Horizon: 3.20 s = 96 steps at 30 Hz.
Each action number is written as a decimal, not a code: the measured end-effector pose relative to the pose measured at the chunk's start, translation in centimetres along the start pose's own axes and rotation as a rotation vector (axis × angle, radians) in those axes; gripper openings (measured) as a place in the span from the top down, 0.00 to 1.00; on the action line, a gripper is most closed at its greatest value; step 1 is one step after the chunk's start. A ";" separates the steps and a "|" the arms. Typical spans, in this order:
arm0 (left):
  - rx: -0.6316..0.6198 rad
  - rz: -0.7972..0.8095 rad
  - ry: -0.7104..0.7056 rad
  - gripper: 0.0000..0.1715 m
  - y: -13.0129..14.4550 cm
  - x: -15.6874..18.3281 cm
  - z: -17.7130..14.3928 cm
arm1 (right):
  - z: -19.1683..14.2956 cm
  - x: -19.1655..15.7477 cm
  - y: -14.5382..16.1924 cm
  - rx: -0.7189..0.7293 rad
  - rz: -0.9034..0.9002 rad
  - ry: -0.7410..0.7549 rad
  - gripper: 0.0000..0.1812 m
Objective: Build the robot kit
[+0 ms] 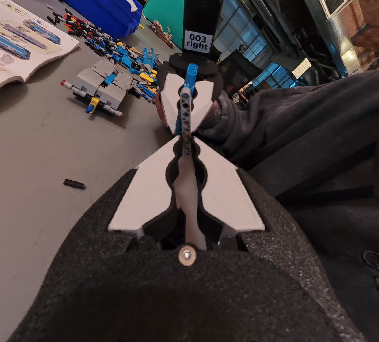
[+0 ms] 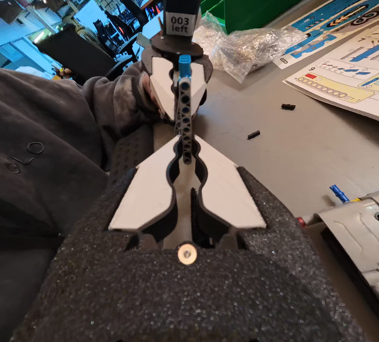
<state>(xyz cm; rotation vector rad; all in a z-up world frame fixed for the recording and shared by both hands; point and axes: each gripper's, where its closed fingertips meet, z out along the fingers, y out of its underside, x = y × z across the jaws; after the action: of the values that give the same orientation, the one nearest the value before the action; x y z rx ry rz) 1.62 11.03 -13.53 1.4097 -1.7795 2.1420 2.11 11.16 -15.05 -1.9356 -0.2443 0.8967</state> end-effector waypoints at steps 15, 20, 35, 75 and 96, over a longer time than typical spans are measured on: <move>-0.013 0.070 -0.015 0.96 0.0 0.2 0.0 | -0.4 -1.1 -0.6 0.042 0.181 -0.154 0.97; -0.009 0.030 0.004 0.96 0.1 0.0 0.1 | -0.4 -0.8 -0.5 0.043 0.163 -0.124 0.97; -0.003 0.001 0.011 0.97 0.5 -0.3 0.1 | -0.7 -0.6 -0.7 0.066 0.141 -0.090 0.97; 0.075 0.109 -0.102 0.96 -0.6 -0.8 0.3 | -0.9 0.0 -1.6 0.150 0.155 -0.024 0.97; 0.149 -0.036 0.083 0.97 -1.1 0.9 0.4 | -1.2 -1.4 -2.2 0.212 0.258 -0.176 0.97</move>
<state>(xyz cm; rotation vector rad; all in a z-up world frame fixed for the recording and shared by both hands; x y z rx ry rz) 1.88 10.63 -12.15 1.3478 -1.5847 2.3206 2.39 10.78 -12.21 -1.7174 0.0007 1.2145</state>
